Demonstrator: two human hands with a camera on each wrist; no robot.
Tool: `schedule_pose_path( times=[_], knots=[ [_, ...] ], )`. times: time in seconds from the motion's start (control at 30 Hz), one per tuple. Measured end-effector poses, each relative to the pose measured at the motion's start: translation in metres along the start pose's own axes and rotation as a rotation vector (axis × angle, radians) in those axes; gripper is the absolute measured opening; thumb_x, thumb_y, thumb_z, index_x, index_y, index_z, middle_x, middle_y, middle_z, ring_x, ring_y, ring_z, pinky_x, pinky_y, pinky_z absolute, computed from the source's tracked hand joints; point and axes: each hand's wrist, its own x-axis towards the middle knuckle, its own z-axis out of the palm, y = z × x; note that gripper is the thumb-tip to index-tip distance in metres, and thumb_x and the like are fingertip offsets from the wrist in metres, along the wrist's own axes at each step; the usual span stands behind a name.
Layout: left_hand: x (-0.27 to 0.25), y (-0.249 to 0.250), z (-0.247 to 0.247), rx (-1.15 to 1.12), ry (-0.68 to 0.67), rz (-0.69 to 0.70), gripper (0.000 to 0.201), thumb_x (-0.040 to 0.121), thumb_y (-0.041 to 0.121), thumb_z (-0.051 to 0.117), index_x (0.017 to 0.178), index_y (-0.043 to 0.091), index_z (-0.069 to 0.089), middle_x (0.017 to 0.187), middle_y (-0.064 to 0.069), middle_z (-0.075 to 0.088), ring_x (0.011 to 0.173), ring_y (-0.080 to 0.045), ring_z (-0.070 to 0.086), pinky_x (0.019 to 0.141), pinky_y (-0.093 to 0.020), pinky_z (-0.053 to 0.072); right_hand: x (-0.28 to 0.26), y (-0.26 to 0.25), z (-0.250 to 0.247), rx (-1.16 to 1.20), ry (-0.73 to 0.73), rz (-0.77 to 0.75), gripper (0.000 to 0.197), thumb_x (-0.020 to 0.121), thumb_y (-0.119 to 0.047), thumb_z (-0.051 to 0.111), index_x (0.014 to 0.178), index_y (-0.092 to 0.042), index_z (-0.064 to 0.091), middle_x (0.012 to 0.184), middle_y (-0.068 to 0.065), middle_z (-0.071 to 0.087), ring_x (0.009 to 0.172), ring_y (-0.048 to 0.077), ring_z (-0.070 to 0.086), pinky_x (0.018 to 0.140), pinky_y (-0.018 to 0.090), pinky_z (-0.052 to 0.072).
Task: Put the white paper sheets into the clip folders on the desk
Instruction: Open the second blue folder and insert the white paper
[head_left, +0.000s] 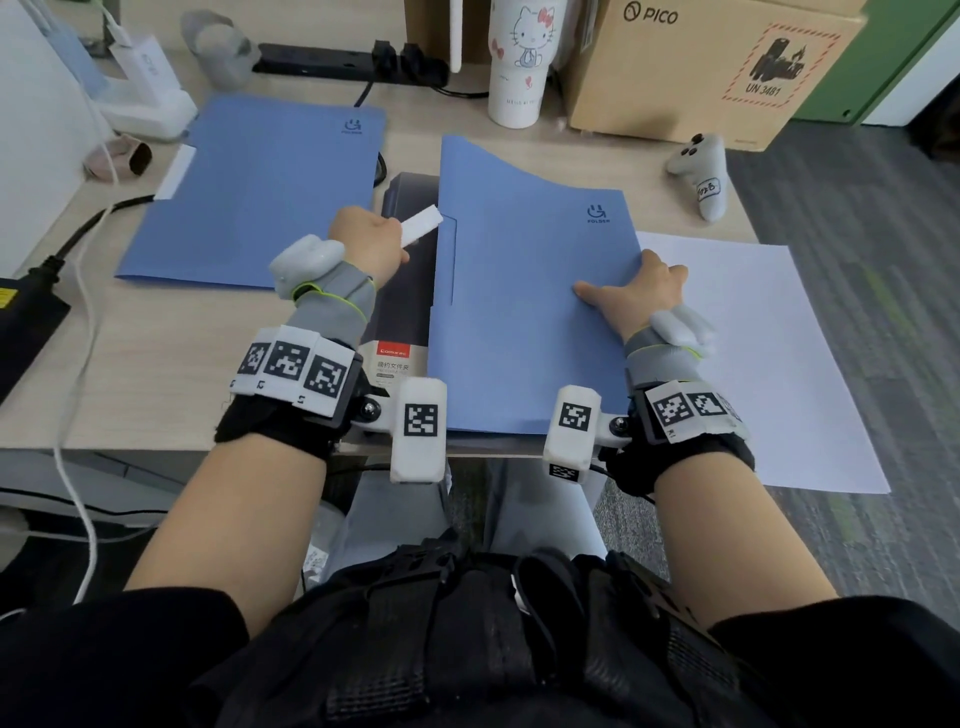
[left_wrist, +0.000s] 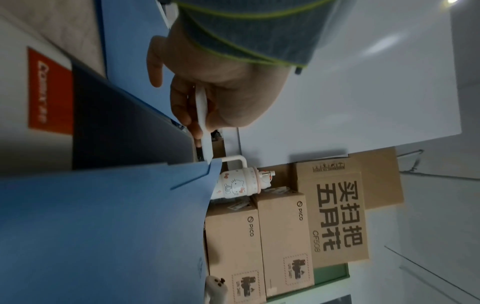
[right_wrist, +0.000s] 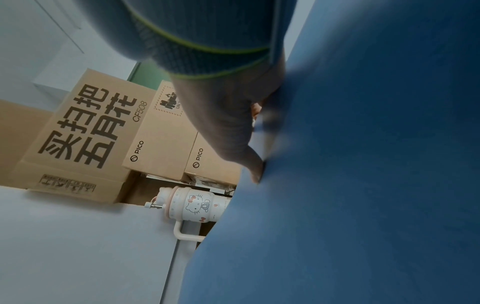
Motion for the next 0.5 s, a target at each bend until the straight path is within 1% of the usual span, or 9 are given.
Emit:
schedule_pose_path(
  times=[0.03,0.07,0.13,0.17,0.2,0.27,0.3,0.4,0.5],
  knots=[
    [-0.002,0.0,0.002,0.012,-0.013,0.008,0.034,0.092,0.008,0.038,0.101,-0.009,0.066,0.034,0.01,0.057,0.055,-0.014,0.05,0.065,-0.027,0.046,-0.001,0.0,0.0,0.021,-0.001,0.005,0.063,0.074,-0.041,0.073,0.122,-0.01,0.046,0.124,0.012,0.039,0.081,0.028,0.046,0.074,0.032,0.038],
    [-0.006,0.001,0.004,0.015,-0.045,0.015,0.035,0.092,0.007,0.037,0.105,-0.008,0.065,0.037,0.01,0.058,0.059,-0.018,0.051,0.066,-0.028,0.046,-0.002,0.001,0.001,0.045,0.0,0.01,0.063,0.074,-0.041,0.073,0.123,-0.011,0.046,0.124,0.011,0.039,0.08,0.028,0.046,0.075,0.032,0.038],
    [-0.013,0.005,0.01,0.055,-0.098,0.024,0.035,0.095,0.006,0.033,0.109,-0.007,0.063,0.066,-0.006,0.066,0.075,-0.033,0.051,0.058,-0.028,0.035,-0.005,0.002,0.003,0.09,0.011,0.014,0.063,0.073,-0.04,0.073,0.123,-0.012,0.046,0.123,0.01,0.039,0.079,0.027,0.046,0.074,0.032,0.038],
    [-0.015,0.007,0.012,0.087,-0.107,0.031,0.034,0.096,0.007,0.032,0.104,-0.005,0.063,0.075,-0.014,0.06,0.081,-0.035,0.048,0.056,-0.028,0.03,-0.006,0.002,0.003,0.11,0.02,0.013,0.063,0.073,-0.04,0.073,0.123,-0.013,0.046,0.122,0.01,0.04,0.079,0.027,0.046,0.074,0.031,0.038],
    [-0.016,0.007,0.014,0.107,-0.125,0.029,0.033,0.097,0.009,0.031,0.09,0.0,0.062,0.073,-0.01,0.052,0.08,-0.032,0.046,0.055,-0.027,0.028,-0.006,0.002,0.003,0.137,0.032,0.012,0.064,0.073,-0.039,0.073,0.124,-0.013,0.045,0.121,0.008,0.04,0.08,0.026,0.046,0.074,0.031,0.037],
    [-0.019,0.007,0.015,0.133,-0.151,0.005,0.037,0.099,0.016,0.028,0.065,0.012,0.04,0.066,-0.001,0.035,0.066,-0.021,0.038,0.054,-0.025,0.024,-0.007,0.003,0.004,0.229,0.069,0.022,0.064,0.075,-0.036,0.073,0.129,-0.015,0.045,0.119,0.004,0.043,0.086,0.024,0.047,0.076,0.029,0.037],
    [-0.02,0.007,0.015,0.125,-0.158,-0.007,0.038,0.1,0.02,0.027,0.063,0.014,0.032,0.066,0.0,0.032,0.062,-0.018,0.033,0.054,-0.025,0.023,-0.007,0.004,0.004,0.295,0.098,0.032,0.063,0.075,-0.035,0.072,0.129,-0.016,0.046,0.119,0.002,0.048,0.09,0.023,0.051,0.077,0.027,0.038],
    [-0.013,0.004,0.015,0.019,-0.154,-0.023,0.038,0.101,0.028,0.026,0.065,0.017,0.03,0.069,0.001,0.032,0.066,-0.017,0.034,0.063,-0.026,0.029,-0.006,0.005,0.003,0.494,0.181,0.101,0.052,0.075,-0.034,0.07,0.121,-0.017,0.055,0.112,-0.001,0.063,0.1,0.021,0.062,0.082,0.028,0.046],
    [-0.009,0.003,0.015,-0.115,-0.159,-0.013,0.037,0.101,0.034,0.023,0.068,0.021,0.032,0.071,0.003,0.033,0.075,-0.019,0.039,0.073,-0.019,0.039,-0.004,0.003,0.001,0.636,0.176,0.14,0.046,0.075,-0.032,0.066,0.116,-0.015,0.057,0.105,0.0,0.065,0.091,0.019,0.064,0.088,0.037,0.053]
  ],
)
